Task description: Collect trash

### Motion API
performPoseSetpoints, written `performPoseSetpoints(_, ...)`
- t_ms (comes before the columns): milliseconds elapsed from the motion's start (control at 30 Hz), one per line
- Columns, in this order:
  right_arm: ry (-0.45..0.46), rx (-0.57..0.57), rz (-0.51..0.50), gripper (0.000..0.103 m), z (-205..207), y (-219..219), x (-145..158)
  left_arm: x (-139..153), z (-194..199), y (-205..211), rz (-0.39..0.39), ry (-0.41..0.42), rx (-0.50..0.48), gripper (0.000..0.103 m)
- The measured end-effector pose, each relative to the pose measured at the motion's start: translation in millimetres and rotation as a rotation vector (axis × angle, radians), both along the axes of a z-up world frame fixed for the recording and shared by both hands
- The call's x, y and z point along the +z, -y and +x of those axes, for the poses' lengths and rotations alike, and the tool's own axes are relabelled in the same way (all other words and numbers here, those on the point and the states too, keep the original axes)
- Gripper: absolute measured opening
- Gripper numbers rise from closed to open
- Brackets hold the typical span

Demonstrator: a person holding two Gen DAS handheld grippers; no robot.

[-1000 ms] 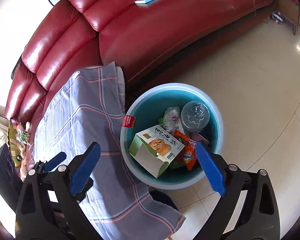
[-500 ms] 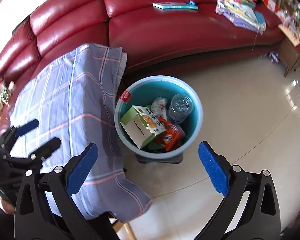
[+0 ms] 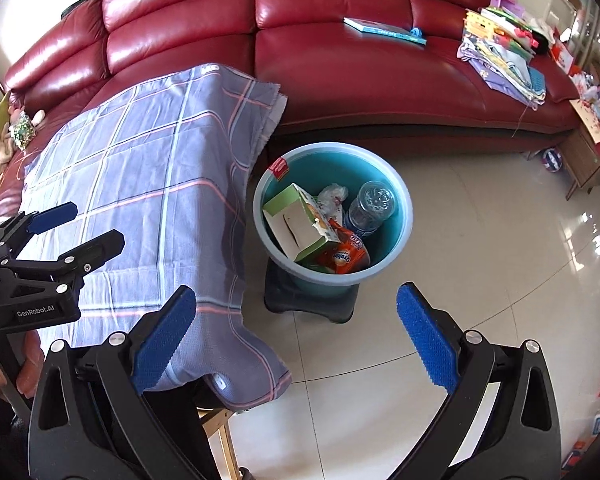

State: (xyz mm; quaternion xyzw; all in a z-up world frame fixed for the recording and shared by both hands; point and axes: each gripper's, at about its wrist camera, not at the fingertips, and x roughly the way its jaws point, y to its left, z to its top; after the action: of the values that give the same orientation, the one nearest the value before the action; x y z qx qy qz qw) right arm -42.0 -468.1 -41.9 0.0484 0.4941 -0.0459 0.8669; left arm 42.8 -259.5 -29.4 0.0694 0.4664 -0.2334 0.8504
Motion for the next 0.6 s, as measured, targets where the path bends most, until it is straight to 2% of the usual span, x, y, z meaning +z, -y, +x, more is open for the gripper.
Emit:
performPoseSetpoints(300,-0.015,0.034,-0.034,0.096,-3.2,-22.0,-11.8,-4.6,-8.9,-16.5,-0.007,-0.004,0.028,0.099)
performPoseSetpoints(600,-0.032,0.024,-0.01,0.096,5.6,-22.1,-21.6,-9.2,-7.9,-20.8,-0.006,-0.009,0.025,0.099)
